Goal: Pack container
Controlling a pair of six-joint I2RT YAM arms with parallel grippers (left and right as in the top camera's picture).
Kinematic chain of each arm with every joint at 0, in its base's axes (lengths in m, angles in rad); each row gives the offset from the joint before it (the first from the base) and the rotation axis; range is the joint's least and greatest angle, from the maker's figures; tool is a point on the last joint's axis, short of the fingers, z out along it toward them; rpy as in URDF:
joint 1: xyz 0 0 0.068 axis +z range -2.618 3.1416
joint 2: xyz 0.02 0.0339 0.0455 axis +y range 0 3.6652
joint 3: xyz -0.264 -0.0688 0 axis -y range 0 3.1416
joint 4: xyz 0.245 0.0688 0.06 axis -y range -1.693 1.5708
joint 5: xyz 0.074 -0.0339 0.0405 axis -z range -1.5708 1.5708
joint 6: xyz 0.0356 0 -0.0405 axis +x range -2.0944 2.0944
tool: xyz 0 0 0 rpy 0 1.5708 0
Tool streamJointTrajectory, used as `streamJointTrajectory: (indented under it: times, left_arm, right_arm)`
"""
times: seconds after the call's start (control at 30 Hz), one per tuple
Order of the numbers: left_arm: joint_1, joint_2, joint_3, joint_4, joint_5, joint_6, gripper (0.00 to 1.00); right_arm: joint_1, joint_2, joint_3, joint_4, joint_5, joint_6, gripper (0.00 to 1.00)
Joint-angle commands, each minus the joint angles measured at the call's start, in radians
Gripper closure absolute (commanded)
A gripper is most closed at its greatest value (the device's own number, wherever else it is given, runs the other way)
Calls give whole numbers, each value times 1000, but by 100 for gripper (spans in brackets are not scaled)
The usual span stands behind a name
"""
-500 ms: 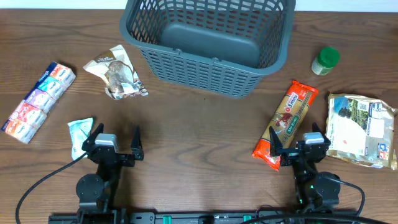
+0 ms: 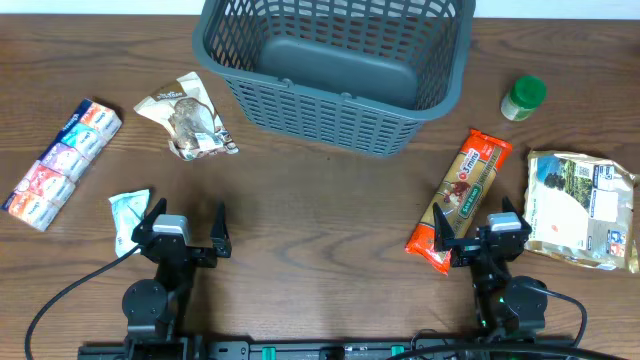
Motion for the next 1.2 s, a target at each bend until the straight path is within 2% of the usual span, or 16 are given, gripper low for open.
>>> streamJointTrajectory:
  times: [0.0, 1.17]
  left_arm:
    - [-2, -6, -15, -37, 15, -3, 1]
    - [-2, -6, -15, -37, 15, -3, 2]
  right_arm:
    - [-3, -5, -4, -1, 3, -1, 1]
    - [-3, -5, -4, -1, 3, -1, 1]
